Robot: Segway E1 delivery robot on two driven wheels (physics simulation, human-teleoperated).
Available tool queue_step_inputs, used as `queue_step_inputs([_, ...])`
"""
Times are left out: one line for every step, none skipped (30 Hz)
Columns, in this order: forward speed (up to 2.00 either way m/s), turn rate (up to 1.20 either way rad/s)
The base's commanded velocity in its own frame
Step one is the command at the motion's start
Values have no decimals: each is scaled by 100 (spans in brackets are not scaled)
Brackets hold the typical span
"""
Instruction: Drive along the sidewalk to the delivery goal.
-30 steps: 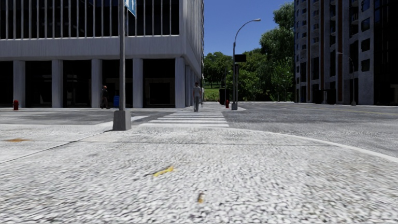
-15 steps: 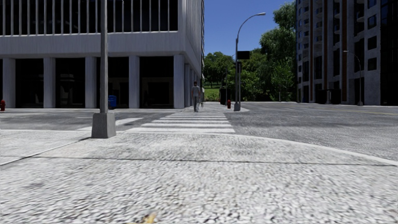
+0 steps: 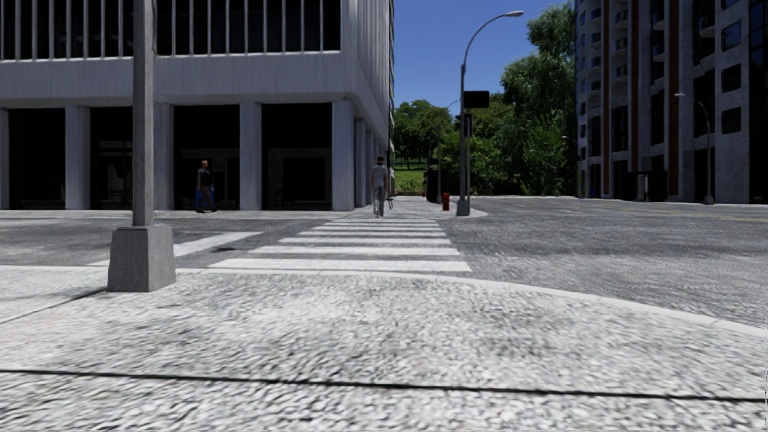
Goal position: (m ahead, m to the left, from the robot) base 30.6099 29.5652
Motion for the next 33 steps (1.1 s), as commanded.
queue_step_inputs([200,0])
queue_step_inputs([200,0])
queue_step_inputs([200,0])
queue_step_inputs([200,0])
queue_step_inputs([200,0])
queue_step_inputs([200,0])
queue_step_inputs([200,0])
queue_step_inputs([200,0])
queue_step_inputs([200,0])
queue_step_inputs([200,0])
queue_step_inputs([200,0])
queue_step_inputs([200,0])
queue_step_inputs([200,0])
queue_step_inputs([200,0])
queue_step_inputs([200,0])
queue_step_inputs([200,0])
queue_step_inputs([200,0])
queue_step_inputs([200,0])
queue_step_inputs([200,0])
queue_step_inputs([200,0])
queue_step_inputs([200,0])
queue_step_inputs([200,0])
queue_step_inputs([200,0])
queue_step_inputs([200,0])
queue_step_inputs([200,0])
queue_step_inputs([200,0])
queue_step_inputs([200,0])
queue_step_inputs([200,0])
queue_step_inputs([200,0])
queue_step_inputs([200,0])
queue_step_inputs([200,0])
queue_step_inputs([200,0])
queue_step_inputs([200,0])
